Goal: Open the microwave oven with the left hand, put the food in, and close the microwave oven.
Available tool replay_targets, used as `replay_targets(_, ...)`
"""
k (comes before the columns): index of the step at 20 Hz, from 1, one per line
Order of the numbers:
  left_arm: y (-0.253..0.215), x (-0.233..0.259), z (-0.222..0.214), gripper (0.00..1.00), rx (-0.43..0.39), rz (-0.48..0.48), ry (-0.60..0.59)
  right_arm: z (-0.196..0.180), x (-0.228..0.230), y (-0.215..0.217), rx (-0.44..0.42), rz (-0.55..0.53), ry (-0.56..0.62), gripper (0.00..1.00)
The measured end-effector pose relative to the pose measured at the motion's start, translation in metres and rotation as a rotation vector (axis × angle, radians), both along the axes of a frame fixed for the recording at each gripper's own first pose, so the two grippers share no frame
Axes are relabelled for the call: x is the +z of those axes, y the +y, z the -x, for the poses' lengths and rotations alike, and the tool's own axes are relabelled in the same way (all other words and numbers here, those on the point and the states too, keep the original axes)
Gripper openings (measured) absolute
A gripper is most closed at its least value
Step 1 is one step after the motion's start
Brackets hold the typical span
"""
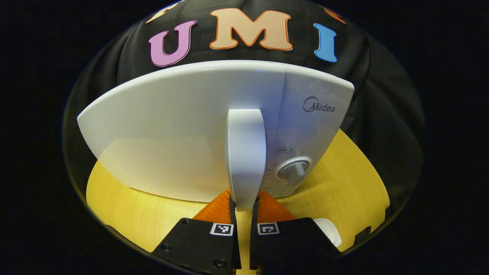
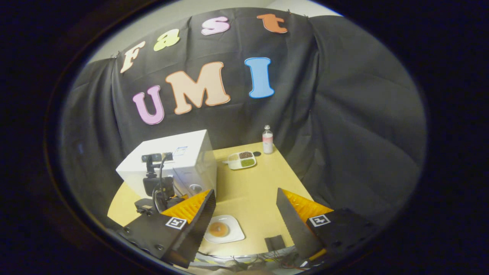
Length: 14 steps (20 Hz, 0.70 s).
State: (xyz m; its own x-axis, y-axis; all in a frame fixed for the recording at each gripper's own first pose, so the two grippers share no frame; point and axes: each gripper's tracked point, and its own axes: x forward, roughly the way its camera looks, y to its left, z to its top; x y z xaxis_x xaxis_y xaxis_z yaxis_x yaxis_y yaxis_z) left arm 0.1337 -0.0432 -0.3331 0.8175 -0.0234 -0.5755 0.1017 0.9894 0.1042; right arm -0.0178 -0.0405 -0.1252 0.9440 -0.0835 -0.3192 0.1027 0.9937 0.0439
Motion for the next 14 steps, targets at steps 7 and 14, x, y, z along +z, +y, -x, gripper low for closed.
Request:
replay_targets(7,0.001,0.001,0.000,0.09,0.013,-0.002,-0.002,-0.006,-0.019,0.016,0.051,0.000,0.038,0.94)
replay_targets(14,0.002,0.001,0.005,0.08,0.011,0.006,0.009,-0.013,-0.030,0.026,0.071,-0.013,0.052,1.00)
